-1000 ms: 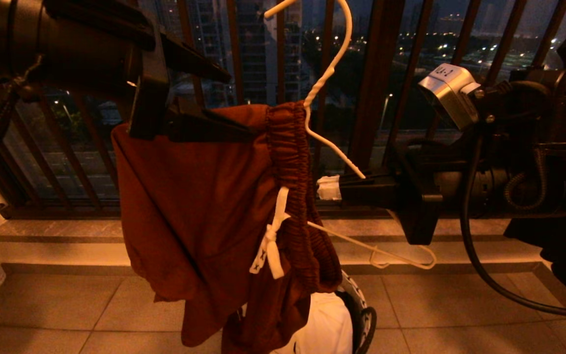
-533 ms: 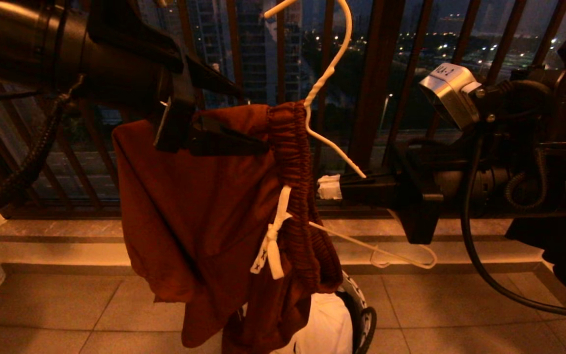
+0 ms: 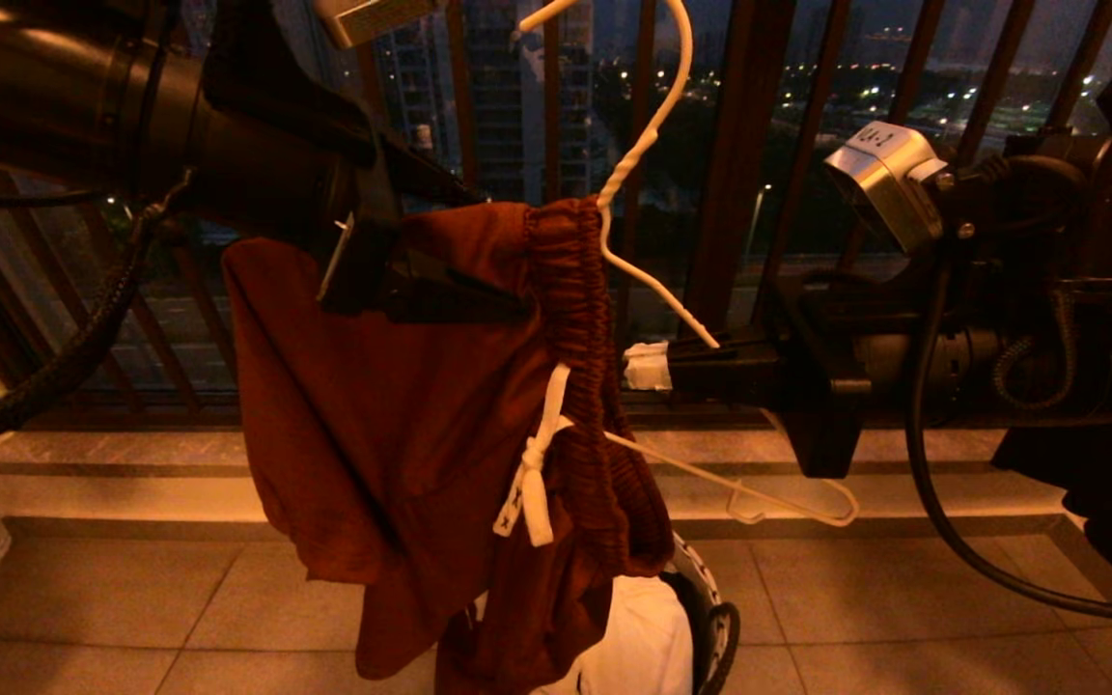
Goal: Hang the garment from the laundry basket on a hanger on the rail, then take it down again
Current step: Hang the clothes on the clothes rack
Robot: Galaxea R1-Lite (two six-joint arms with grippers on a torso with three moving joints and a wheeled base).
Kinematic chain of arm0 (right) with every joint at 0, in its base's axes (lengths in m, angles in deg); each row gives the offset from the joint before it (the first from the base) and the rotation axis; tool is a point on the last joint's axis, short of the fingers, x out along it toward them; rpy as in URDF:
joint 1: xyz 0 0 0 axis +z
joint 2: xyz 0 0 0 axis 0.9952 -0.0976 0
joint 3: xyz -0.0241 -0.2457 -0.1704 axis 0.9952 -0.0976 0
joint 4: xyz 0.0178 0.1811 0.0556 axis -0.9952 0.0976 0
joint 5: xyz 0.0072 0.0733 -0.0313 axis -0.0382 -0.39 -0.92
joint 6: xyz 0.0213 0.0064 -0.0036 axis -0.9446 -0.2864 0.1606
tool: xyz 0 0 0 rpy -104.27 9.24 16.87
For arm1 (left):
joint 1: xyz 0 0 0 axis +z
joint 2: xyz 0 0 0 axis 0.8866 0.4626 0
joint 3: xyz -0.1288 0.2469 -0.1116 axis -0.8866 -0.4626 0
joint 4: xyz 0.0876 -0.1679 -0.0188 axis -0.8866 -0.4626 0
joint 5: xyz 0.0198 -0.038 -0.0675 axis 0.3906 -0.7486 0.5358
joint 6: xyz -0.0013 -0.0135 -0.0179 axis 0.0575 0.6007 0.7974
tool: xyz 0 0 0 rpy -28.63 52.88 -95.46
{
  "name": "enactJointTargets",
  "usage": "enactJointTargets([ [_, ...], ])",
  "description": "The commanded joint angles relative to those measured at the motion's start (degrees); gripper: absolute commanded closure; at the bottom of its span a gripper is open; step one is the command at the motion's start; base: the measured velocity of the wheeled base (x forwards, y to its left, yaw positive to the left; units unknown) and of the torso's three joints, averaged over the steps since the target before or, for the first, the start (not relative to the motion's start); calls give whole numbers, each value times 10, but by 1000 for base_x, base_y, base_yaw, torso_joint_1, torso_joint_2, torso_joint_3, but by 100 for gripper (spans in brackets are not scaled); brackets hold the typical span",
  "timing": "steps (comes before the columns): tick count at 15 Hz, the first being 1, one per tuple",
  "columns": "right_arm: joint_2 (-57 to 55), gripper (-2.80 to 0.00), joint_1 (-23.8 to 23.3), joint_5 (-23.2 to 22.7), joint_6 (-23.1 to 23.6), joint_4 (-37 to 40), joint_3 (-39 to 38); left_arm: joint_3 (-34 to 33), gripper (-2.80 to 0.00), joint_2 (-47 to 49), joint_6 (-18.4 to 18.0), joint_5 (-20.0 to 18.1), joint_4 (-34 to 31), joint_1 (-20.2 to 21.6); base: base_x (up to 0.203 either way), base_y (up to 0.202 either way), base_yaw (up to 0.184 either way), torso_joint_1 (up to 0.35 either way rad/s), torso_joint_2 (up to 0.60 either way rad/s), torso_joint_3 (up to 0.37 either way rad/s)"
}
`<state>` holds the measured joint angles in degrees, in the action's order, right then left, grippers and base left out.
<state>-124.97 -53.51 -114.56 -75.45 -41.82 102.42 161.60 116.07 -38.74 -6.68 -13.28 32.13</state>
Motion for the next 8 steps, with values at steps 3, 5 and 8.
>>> enactJointTargets([
  [3,0,0,0,-9,1,0,2,0,-280,0,-2,-7,-14,0,0,0,0,0,0,0],
  [5,-1,0,0,-26,1,1,5,0,-280,-3,-1,-27,-24,0,0,0,0,0,0,0],
  [8,-2,0,0,-36,1,1,6,0,-280,-7,-1,-36,-43,-1,0,0,0,0,0,0],
])
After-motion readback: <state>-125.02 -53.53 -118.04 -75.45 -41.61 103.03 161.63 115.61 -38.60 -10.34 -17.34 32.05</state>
